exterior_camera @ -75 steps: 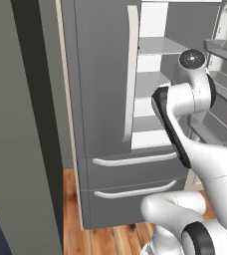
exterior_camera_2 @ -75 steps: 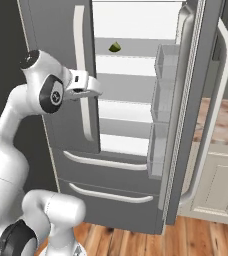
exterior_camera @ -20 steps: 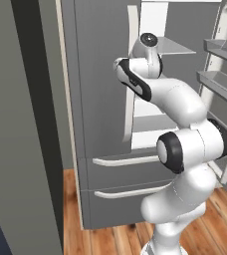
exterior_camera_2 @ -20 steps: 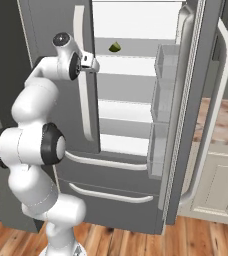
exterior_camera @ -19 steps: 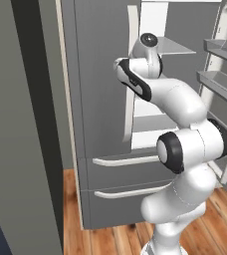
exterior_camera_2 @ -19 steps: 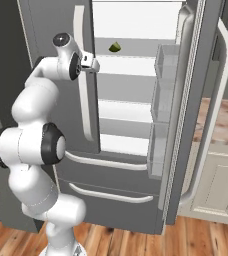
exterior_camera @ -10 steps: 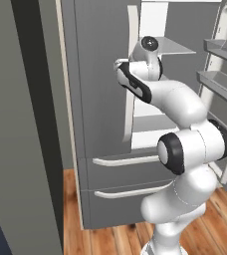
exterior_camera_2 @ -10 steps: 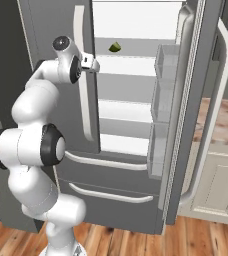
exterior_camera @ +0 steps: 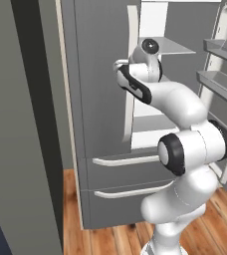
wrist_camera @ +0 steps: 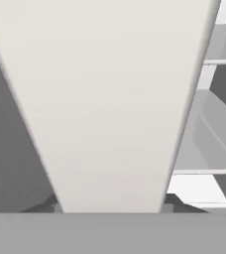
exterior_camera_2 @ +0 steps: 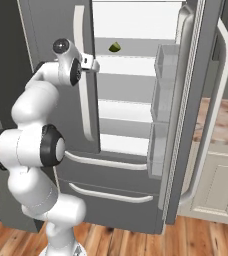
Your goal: There is a bowl on the dining counter. Grab a lemon wedge from the fridge and place it in the bowl. Then get the liquor bottle and glass cup from the cabinet and place them next to the bowl.
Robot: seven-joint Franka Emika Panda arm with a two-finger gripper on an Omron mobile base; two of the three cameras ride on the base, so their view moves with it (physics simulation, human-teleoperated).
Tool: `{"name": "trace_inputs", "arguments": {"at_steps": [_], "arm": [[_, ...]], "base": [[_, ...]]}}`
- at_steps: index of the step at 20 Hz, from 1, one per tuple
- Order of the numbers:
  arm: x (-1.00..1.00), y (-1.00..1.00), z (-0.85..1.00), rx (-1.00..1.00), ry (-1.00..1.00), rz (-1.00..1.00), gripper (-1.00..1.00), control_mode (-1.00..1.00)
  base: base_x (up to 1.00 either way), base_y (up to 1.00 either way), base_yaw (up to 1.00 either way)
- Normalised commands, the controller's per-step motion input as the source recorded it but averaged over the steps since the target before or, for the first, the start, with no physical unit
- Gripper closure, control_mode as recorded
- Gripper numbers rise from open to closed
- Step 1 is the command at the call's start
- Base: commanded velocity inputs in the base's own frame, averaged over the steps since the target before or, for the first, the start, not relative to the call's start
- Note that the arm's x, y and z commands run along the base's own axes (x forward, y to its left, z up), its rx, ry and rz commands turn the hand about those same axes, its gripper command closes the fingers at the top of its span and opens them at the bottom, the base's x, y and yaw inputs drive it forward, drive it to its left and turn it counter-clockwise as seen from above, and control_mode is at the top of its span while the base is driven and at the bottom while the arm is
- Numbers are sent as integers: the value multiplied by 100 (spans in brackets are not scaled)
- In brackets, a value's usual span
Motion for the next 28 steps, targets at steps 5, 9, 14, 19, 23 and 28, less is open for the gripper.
{"name": "trace_inputs", "arguments": {"at_steps": [5,9,14,19,23,28], "arm": [[-45,54,0,-1,-11,11,100,-100],[-84,76,0,0,-4,6,100,-100],[-93,86,0,0,-3,3,100,-100],[-92,89,0,0,-1,2,100,-100],[-86,90,0,0,0,2,100,-100],[-55,83,-8,-3,0,3,-100,-100]], "base": [[0,0,0],[0,0,0],[0,0,0],[0,0,0],[0,0,0],[0,0,0]]}}
